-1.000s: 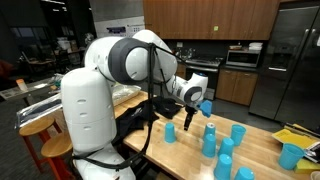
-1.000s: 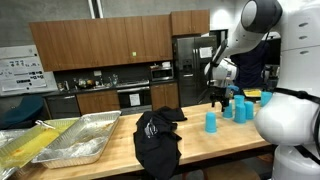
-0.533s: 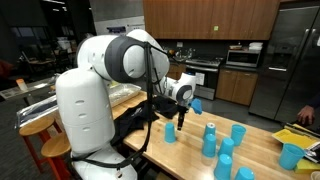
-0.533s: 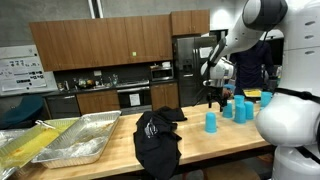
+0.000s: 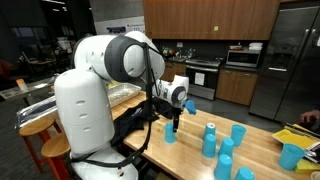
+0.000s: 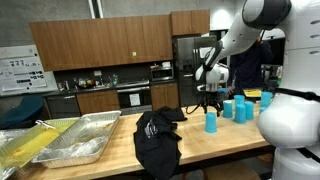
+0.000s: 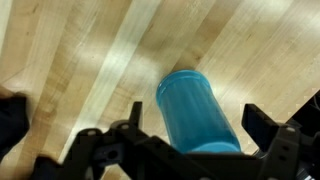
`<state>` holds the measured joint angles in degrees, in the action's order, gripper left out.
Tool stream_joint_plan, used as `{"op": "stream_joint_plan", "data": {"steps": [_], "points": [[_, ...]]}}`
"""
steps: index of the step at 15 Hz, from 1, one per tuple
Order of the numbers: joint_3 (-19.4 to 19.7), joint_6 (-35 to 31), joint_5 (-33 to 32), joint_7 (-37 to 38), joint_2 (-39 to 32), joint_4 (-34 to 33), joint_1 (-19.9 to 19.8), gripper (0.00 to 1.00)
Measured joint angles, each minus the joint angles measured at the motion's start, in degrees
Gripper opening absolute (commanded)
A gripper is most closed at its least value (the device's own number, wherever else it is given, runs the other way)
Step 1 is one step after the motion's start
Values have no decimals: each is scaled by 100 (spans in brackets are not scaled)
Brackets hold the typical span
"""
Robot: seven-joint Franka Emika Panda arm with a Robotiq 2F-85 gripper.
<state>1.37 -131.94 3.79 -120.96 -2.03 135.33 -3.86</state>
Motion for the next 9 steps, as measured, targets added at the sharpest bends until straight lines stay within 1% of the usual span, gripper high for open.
{"op": "stream_joint_plan", "data": {"steps": [9], "points": [[-5, -17, -65, 4, 93, 50, 30, 100]]}}
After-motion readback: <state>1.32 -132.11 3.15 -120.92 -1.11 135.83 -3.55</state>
